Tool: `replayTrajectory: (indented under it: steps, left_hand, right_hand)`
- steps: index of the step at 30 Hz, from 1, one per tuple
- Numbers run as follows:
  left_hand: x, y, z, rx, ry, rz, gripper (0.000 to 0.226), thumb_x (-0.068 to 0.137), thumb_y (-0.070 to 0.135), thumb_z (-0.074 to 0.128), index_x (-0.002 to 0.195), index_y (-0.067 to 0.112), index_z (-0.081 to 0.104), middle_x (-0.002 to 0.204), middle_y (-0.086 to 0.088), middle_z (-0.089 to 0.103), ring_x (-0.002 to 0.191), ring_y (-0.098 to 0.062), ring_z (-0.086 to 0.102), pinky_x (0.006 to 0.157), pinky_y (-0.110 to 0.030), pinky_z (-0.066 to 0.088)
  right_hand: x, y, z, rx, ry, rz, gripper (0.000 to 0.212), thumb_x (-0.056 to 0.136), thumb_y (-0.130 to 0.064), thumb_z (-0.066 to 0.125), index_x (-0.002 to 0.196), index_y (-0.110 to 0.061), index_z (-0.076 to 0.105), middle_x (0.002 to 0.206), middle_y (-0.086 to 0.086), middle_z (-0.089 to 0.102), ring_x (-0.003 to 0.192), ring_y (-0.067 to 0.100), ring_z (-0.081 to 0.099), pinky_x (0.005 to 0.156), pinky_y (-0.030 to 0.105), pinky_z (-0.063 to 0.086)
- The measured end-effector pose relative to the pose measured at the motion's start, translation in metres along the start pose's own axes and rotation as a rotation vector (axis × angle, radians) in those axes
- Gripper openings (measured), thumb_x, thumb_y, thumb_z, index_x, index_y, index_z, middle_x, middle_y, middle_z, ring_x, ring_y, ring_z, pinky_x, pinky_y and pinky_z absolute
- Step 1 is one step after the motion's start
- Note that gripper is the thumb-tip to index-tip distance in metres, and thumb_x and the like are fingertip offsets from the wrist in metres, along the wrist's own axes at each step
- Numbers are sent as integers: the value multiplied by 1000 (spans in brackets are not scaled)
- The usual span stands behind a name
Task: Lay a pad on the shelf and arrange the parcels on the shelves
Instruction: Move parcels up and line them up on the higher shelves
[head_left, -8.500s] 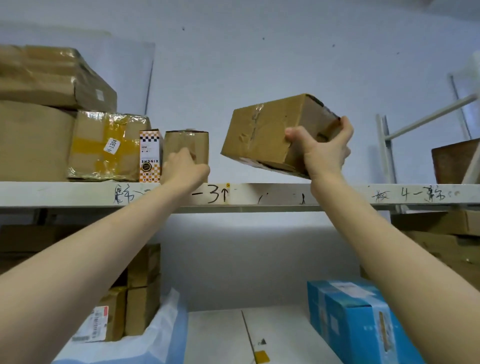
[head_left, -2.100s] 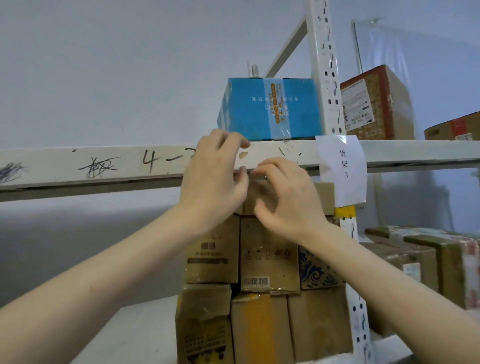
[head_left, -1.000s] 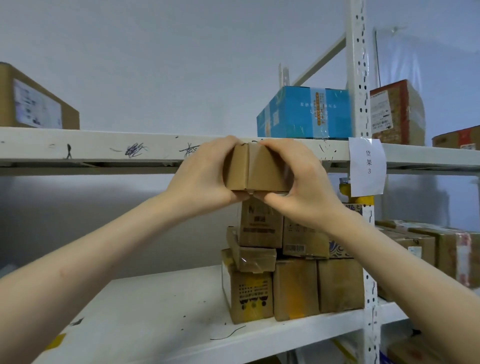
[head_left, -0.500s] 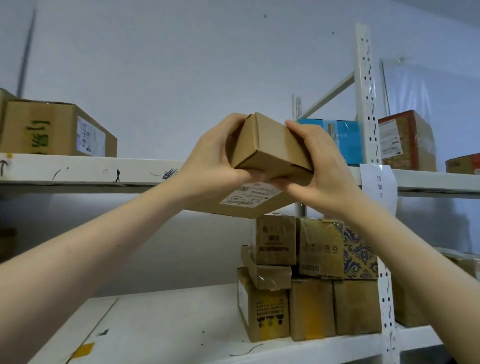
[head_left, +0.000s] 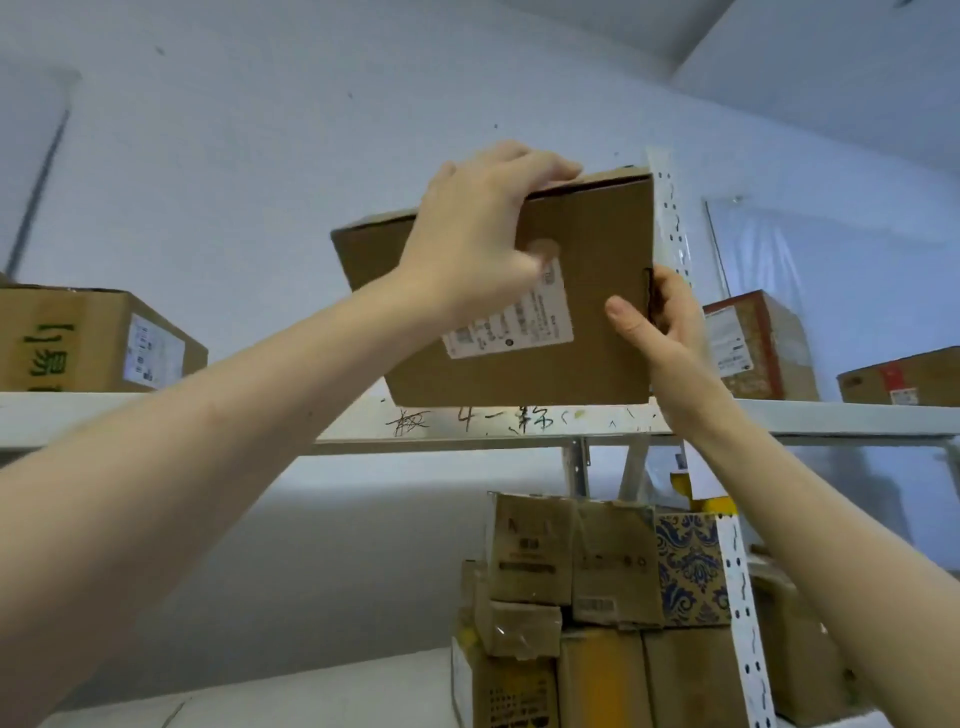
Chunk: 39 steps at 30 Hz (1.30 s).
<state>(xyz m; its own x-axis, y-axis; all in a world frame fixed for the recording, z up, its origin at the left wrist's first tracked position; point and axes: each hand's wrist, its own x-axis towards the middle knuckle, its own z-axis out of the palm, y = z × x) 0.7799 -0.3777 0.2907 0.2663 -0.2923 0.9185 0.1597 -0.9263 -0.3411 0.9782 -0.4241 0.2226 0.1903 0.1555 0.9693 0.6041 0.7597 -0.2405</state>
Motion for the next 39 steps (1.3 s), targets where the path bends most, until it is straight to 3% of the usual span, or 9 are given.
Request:
replayTrajectory:
  steps: [5, 9, 12, 17, 23, 28, 32, 35, 39]
  left_hand:
    - [10, -2, 37, 69, 53, -42, 73, 74, 10, 69, 140, 23, 43, 150, -8, 32, 140, -26, 27, 113, -51, 26]
    - [11, -18, 63, 51, -31, -122, 76, 76, 7, 66, 145, 20, 36, 149, -8, 31, 139, -24, 26, 111, -26, 21]
    - [14, -30, 78, 54, -73, -215, 77, 79, 9, 63, 148, 20, 29, 149, -6, 31, 137, -25, 28, 108, -28, 26]
    - [26, -50, 111, -11, -193, -350, 77, 82, 8, 59, 149, 22, 24, 141, -8, 41, 131, -24, 37, 96, -26, 34]
    - [32, -69, 157, -230, -346, -509, 78, 86, 2, 53, 151, 28, 18, 150, -1, 35, 123, -18, 44, 68, -11, 41]
    - [38, -73, 187, -347, -408, -599, 88, 84, 5, 58, 153, 26, 7, 148, -2, 36, 133, -20, 38, 90, -24, 33]
    - [43, -77, 206, -378, -394, -645, 79, 87, 3, 55, 152, 22, 13, 118, 6, 43, 110, -15, 39, 76, -18, 37]
    - [44, -81, 214, -390, -383, -692, 80, 88, 7, 55, 152, 31, 12, 147, -3, 22, 129, -24, 34, 91, -23, 31]
    - [45, -78, 225, -396, -389, -683, 77, 88, 6, 56, 151, 27, 19, 156, 0, 16, 140, -22, 24, 96, -25, 27]
  right_hand:
    - [24, 25, -9, -75, 247, -120, 59, 77, -12, 79, 122, -6, 42, 117, 6, 54, 104, 3, 56, 87, 24, 51]
    - [43, 48, -19, -306, 324, -288, 64, 73, -18, 81, 122, -15, 41, 118, 3, 50, 105, 15, 54, 83, 33, 52]
    - [64, 63, -27, -483, 329, -387, 65, 73, -16, 81, 126, -15, 42, 119, -3, 45, 108, 14, 47, 85, 29, 49]
    - [108, 87, -44, -753, 256, -487, 62, 79, -4, 73, 131, -17, 41, 130, 4, 45, 114, 15, 40, 91, 32, 46]
    - [142, 123, -61, -1027, 87, -354, 67, 82, 0, 63, 139, -23, 36, 136, 2, 40, 119, 25, 40, 97, 42, 45]
    - [154, 130, -65, -1191, -23, -286, 70, 85, -17, 59, 147, -17, 28, 146, 7, 32, 134, 26, 31, 111, 56, 27]
    - [162, 136, -64, -1239, -1, -232, 66, 81, -22, 58, 143, -16, 33, 142, 6, 38, 134, 24, 31, 110, 57, 25]
    - [163, 145, -64, -1289, -1, -173, 68, 82, -20, 56, 144, -15, 29, 149, 4, 32, 141, 24, 23, 114, 58, 17]
    - [157, 165, -67, -1229, -13, -73, 74, 84, -19, 55, 149, -15, 20, 159, 2, 14, 146, 23, 9, 115, 60, 12]
